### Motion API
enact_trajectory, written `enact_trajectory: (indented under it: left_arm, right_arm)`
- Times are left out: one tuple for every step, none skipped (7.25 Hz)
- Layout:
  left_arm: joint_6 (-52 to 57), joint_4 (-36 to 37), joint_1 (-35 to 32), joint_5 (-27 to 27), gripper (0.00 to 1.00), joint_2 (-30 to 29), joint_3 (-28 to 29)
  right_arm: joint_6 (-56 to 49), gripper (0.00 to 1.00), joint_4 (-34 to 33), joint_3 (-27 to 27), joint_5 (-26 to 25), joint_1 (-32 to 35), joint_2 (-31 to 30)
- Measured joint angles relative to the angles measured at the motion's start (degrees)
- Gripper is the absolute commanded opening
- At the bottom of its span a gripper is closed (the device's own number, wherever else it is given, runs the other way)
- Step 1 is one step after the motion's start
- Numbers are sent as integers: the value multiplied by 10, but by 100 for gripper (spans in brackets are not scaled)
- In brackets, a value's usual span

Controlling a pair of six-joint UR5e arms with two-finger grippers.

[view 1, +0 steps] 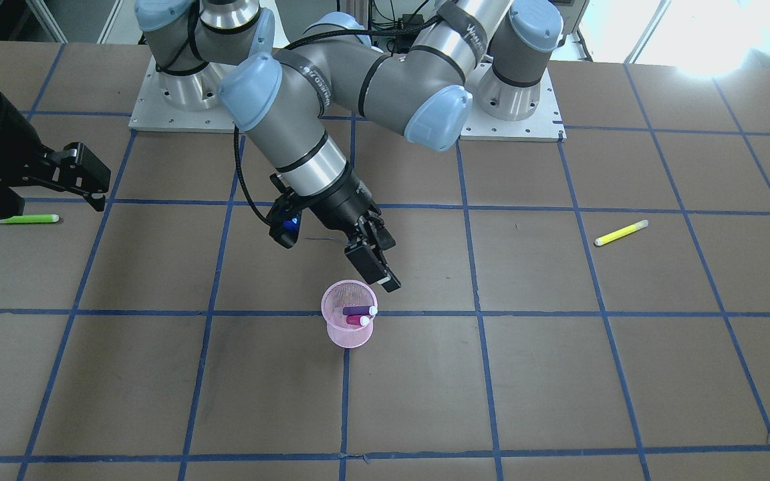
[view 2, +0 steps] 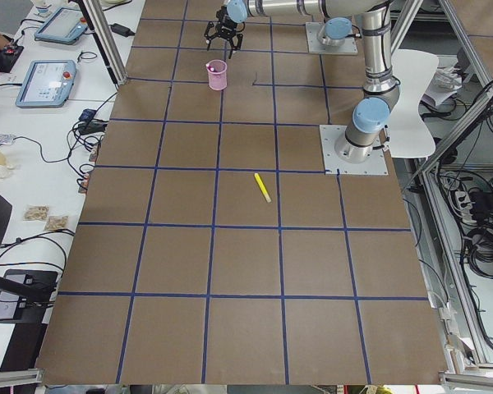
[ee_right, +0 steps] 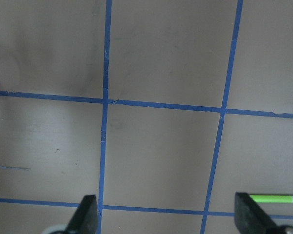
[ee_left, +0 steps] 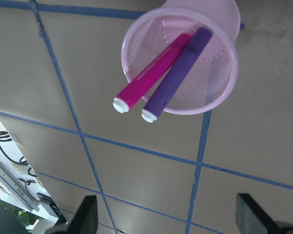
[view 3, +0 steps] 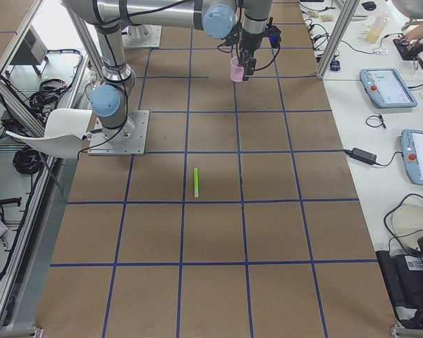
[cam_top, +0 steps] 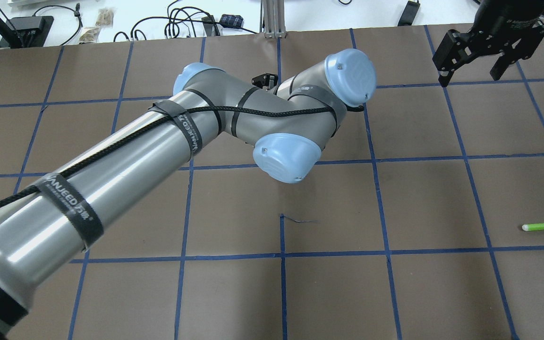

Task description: Insert purple and pink pens into pink cup

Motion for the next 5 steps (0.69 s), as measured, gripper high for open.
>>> enact_trajectory:
  left_arm:
    - [-1,-2,35,-39,100,32,-1]
    - [-4,-4,80,-92,100,66,-2]
    - [-9,-6,134,-157,100,100,-4]
    - [-16,-19,187,-213,100,128,-9]
    - [-37,-45,239,-255,100,152,-12]
  right_arm:
    - [0,100,0,0,1,0,0]
    - [3,100,0,-1,2,0,-1]
    - [16,100,1,-3,4,5,-5]
    - [46,100,1,-4,6,23,-8]
    - [86,100,-1,-4,4,57,-11]
